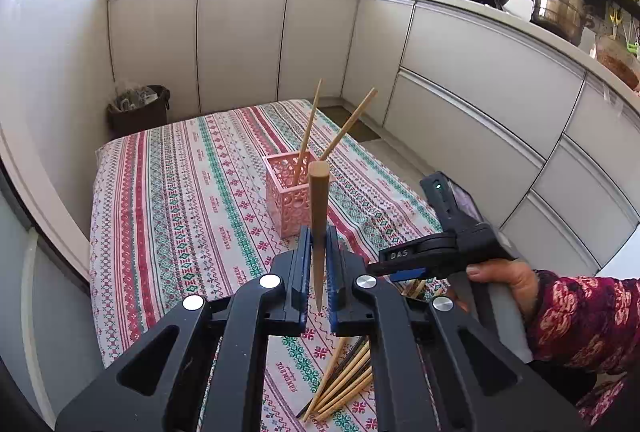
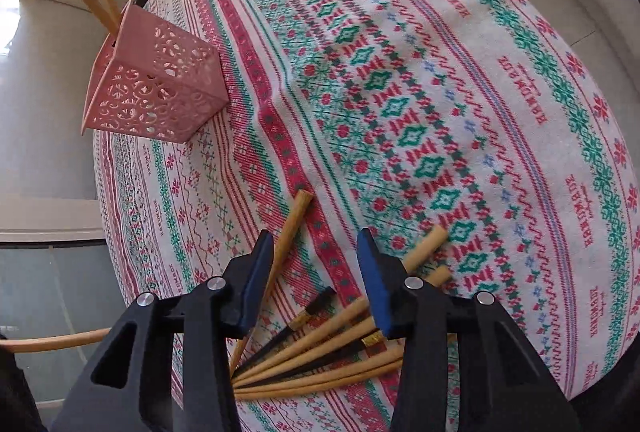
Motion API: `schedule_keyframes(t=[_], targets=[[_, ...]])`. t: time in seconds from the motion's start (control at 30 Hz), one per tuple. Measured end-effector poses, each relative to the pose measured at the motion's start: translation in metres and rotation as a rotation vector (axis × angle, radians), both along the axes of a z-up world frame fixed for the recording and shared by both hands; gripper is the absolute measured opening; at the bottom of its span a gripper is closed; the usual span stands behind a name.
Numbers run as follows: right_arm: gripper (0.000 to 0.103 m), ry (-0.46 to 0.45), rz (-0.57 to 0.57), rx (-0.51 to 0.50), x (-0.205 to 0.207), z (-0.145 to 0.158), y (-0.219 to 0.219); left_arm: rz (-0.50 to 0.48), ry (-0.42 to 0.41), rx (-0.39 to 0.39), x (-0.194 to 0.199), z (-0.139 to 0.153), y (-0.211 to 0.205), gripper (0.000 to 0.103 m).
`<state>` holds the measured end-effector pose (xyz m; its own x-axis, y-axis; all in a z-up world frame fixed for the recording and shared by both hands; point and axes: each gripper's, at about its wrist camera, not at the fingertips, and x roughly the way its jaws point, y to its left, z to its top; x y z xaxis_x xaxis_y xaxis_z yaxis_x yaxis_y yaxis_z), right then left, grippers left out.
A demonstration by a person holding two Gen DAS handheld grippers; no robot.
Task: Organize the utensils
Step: 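Lift the chopstick with the left tool while the right tool grasps another chopstick, then carry both held chopsticks upright toward the pink holder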
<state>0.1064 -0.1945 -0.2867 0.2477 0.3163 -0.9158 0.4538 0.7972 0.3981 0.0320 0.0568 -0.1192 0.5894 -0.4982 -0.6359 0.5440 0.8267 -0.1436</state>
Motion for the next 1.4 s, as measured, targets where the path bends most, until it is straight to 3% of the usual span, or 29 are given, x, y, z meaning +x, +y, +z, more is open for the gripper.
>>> schedule_keyframes(t=[0.2, 0.27, 0.3, 0.33, 0.53, 0.6, 1.03, 1.2, 1.4], targets=[[0.045, 0.0, 0.018, -0.092, 0.02, 0.002, 0.036, 0.047, -0.063, -0.063, -0.012, 0.021, 0.028, 0.006], [0.033, -0.014, 0.032, -0.114, 0.023, 0.002, 0.048, 0.075, -0.082, -0.078, -0.015, 0.028, 0.035, 0.006], [0.018, -0.021, 0.034, -0.112, 0.024, 0.001, 0.052, 0.09, -0.087, -0.087, -0.015, 0.029, 0.038, 0.006], [0.013, -0.031, 0.031, -0.088, 0.024, -0.001, 0.055, 0.101, -0.089, -0.096, -0.014, 0.031, 0.041, 0.006], [0.011, -0.129, 0.045, -0.01, 0.014, 0.001, 0.052, 0.167, -0.082, -0.112, -0.009, 0.029, 0.048, 0.006], [0.01, -0.199, 0.046, 0.023, 0.005, 0.017, 0.045, 0.176, -0.085, -0.12, -0.01, 0.031, 0.047, 0.006], [0.007, -0.775, 0.215, -0.066, -0.088, 0.171, 0.037, 0.207, -0.165, -0.168, -0.019, 0.047, 0.038, 0.006], [0.007, -0.854, 0.252, -0.139, -0.106, 0.197, 0.035, 0.203, -0.176, -0.169, -0.021, 0.049, 0.031, 0.006], [0.007, -0.88, 0.246, -0.177, -0.113, 0.211, 0.026, 0.194, -0.185, -0.169, -0.022, 0.05, 0.025, 0.006]])
